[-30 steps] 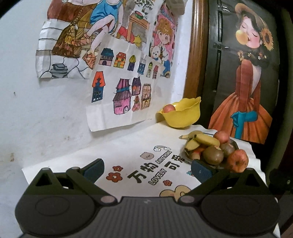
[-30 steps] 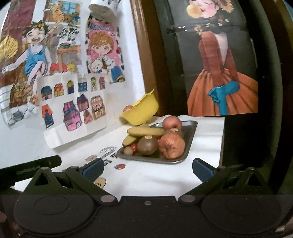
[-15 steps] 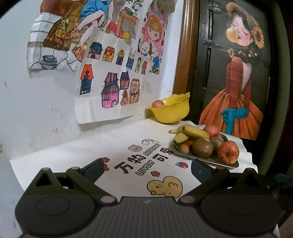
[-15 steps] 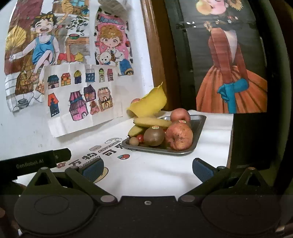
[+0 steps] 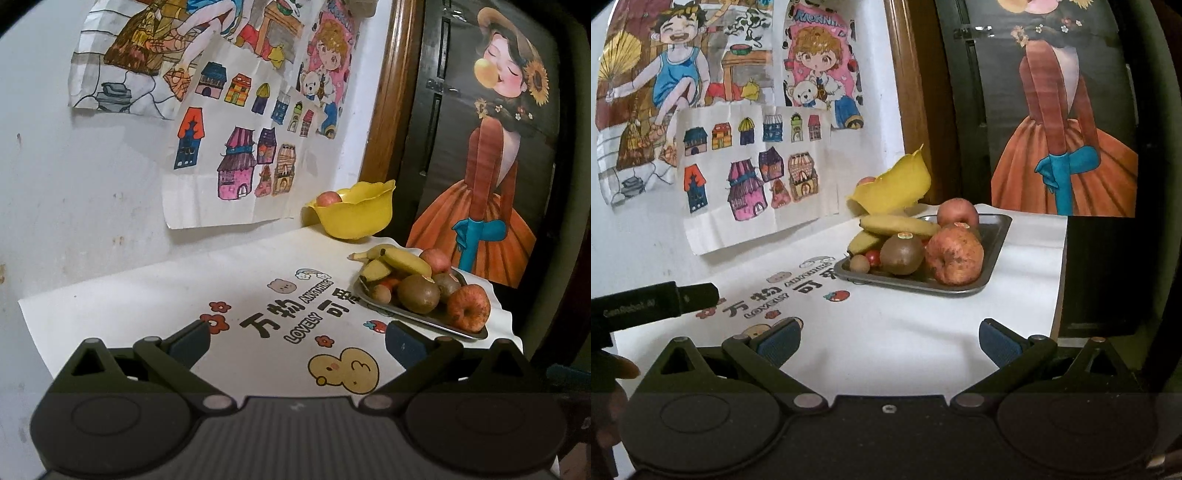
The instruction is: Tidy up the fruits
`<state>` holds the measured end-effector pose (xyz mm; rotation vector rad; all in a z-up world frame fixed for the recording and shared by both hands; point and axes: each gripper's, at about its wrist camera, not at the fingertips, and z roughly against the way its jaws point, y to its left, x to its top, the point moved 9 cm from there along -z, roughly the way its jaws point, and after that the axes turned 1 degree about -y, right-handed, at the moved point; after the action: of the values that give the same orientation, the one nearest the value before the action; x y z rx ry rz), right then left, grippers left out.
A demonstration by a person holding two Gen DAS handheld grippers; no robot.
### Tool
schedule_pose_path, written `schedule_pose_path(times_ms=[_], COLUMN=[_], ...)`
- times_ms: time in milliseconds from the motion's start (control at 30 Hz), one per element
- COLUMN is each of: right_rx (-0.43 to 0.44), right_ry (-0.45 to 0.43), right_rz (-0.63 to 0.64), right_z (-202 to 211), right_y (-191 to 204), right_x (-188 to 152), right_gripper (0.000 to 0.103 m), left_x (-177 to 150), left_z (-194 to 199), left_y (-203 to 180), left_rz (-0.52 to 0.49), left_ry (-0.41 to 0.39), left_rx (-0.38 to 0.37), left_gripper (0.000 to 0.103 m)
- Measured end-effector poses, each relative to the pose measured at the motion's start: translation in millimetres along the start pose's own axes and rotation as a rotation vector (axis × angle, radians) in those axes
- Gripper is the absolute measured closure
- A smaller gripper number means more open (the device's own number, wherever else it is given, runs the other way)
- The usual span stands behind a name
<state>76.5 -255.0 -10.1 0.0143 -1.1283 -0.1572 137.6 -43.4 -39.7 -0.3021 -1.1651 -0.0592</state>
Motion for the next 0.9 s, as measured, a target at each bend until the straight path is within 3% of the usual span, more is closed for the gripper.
schedule_pose_path(times_ms=[900], right_rx=[0.016], right_ry=[0.006], right_rz=[-0.026], right_z=[-1.2], right_y=[-1.3], right_x=[-1.6], right_gripper=[0.001], left_x=[-5.4], left_z=[-2.3], left_y=[-2.2], left_rz=[0.002], left_ry=[0.026], left_rx=[-0.006], left_gripper=[0.0])
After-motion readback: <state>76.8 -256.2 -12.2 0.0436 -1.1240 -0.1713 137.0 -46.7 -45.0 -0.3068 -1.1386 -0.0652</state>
